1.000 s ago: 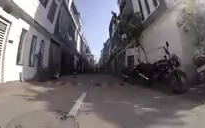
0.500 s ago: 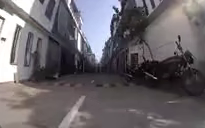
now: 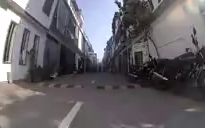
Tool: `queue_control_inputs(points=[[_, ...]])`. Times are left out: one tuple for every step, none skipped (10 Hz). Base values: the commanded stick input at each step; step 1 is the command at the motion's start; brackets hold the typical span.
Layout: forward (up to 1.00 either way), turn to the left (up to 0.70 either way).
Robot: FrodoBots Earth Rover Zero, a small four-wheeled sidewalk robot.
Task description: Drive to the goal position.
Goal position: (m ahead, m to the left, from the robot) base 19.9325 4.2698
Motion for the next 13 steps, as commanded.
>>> queue_control_inputs(points=[[0.85,-0.34],[0.85,-0.34],[0.85,-0.18],[0.85,-0.03],[0.85,0.00],[0.85,0.00],[0.85,0.00],[0.85,0.00],[0.84,0.00],[0.70,0.00],[0.70,0.00],[0.70,0.00],[0.70,0.00]])
